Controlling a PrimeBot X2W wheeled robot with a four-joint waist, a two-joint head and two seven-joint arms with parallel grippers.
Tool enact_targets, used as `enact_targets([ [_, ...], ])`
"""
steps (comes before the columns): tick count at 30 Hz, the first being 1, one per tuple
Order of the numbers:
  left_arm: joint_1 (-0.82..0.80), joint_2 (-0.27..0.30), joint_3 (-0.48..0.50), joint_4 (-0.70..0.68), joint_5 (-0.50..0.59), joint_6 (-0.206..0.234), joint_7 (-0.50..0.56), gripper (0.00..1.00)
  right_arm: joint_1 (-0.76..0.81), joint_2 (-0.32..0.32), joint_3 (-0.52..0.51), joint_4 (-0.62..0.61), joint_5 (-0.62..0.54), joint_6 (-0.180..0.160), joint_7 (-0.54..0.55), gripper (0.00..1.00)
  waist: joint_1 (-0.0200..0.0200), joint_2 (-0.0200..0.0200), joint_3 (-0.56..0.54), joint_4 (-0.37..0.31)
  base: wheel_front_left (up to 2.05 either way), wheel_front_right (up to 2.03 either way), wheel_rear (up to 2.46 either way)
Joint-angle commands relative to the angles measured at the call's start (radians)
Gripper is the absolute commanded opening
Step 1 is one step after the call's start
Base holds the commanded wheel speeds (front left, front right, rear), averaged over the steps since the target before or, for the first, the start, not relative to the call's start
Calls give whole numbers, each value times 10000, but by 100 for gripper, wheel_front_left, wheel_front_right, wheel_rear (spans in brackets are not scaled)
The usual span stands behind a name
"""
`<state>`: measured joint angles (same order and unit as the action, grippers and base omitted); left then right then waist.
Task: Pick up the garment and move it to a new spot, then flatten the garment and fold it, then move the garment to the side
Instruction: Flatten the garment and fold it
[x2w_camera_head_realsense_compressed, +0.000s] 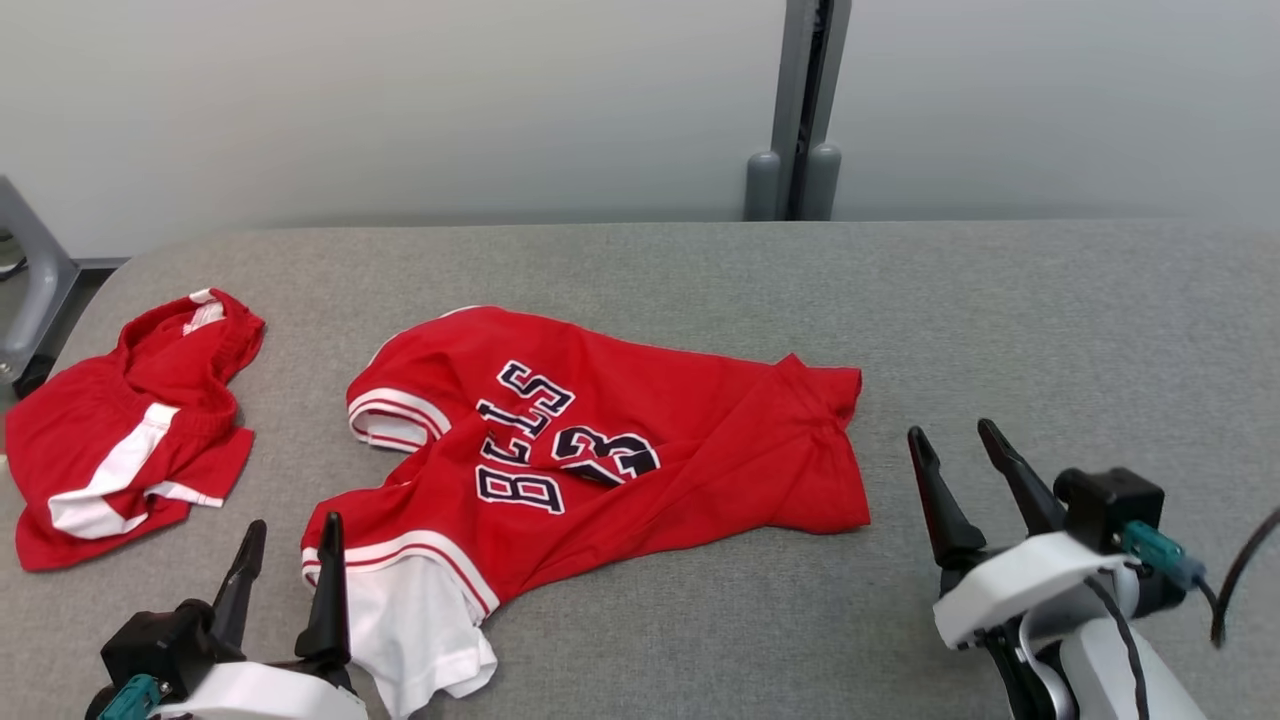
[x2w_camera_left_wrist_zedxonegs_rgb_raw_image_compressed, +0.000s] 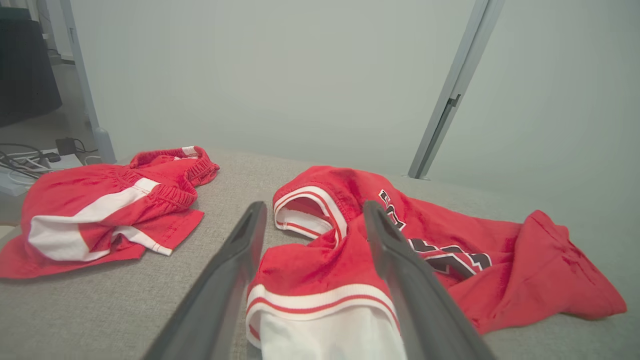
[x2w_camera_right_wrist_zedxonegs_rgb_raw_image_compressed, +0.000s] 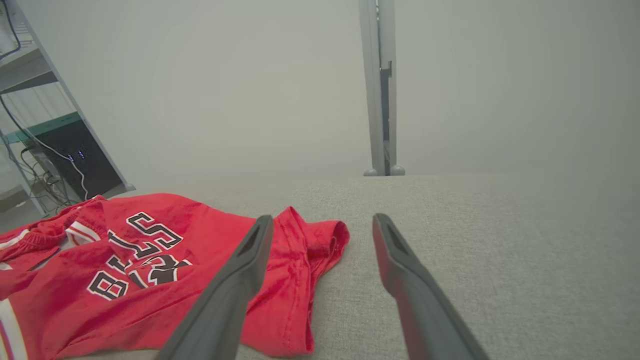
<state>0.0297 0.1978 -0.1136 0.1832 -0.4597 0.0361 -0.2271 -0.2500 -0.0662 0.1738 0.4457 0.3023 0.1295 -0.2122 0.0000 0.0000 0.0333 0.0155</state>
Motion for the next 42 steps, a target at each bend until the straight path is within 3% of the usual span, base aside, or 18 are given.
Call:
enact_targets([
  [1,-211,-8,-47,138,-97,-114,146,100,-396,-124,150,359,208,24,111,100,0,0,146,183,0,0,0],
  [11,-465,-91,-581,1067,-791,-797,1514,100,-1993,-440,722,2420,931,24,795,100,0,0,551,813,0,0,0],
  [22,-915,-279,-1203,1715,-1177,-1193,2489,100,-3274,-735,1540,4231,2049,24,1495,100,0,0,1031,1438,0,0,0],
  [38,-1043,-461,-1996,2318,-1772,-1507,3771,100,-3994,-843,2878,5089,3283,24,1505,100,0,0,1342,1685,0,0,0],
  [42,-810,-336,-1945,2217,-1889,-1400,3923,100,-3994,-864,3148,5201,3495,24,1379,98,0,0,1336,1694,0,0,0],
])
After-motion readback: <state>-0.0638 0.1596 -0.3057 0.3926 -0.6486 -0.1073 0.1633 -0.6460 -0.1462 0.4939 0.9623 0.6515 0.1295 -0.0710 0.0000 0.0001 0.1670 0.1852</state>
